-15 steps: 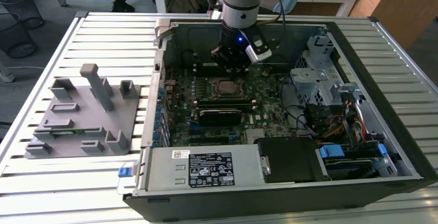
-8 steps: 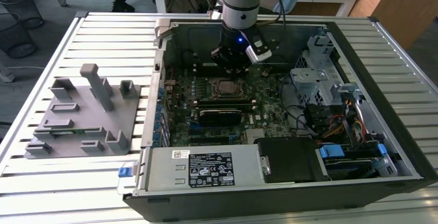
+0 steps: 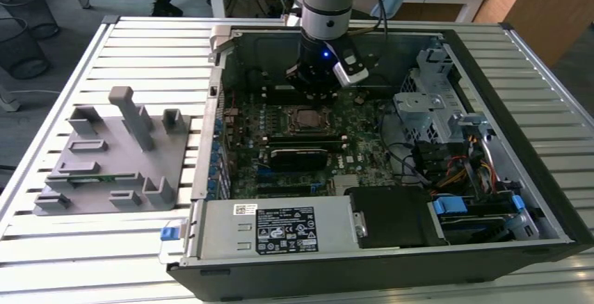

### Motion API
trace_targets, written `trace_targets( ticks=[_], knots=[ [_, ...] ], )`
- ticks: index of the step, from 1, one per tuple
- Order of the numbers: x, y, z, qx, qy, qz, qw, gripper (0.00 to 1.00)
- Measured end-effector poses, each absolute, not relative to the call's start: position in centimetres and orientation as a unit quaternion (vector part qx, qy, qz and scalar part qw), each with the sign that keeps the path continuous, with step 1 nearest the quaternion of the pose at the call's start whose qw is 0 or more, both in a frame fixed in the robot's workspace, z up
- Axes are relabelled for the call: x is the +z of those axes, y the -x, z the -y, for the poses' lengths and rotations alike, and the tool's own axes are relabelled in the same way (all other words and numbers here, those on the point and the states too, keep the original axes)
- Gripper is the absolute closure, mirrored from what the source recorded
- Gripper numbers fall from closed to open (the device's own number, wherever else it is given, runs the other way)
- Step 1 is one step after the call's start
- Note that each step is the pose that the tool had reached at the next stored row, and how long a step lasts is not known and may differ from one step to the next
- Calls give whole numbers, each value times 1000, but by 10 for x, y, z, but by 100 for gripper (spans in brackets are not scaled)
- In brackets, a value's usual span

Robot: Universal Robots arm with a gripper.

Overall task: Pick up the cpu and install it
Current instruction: 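Install the first cpu locking lever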

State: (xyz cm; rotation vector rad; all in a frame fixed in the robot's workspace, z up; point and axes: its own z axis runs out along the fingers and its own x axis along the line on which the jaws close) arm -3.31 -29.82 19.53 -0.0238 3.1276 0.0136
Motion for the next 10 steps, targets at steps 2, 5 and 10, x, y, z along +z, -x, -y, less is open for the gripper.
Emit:
trace_targets(
  ticks=[2,5,10],
  knots=[
    [195,33,298,9,8,-1000,7,89],
    [195,33,298,13,8,-1000,7,89],
    [201,33,298,13,8,-1000,7,89]
  ],
)
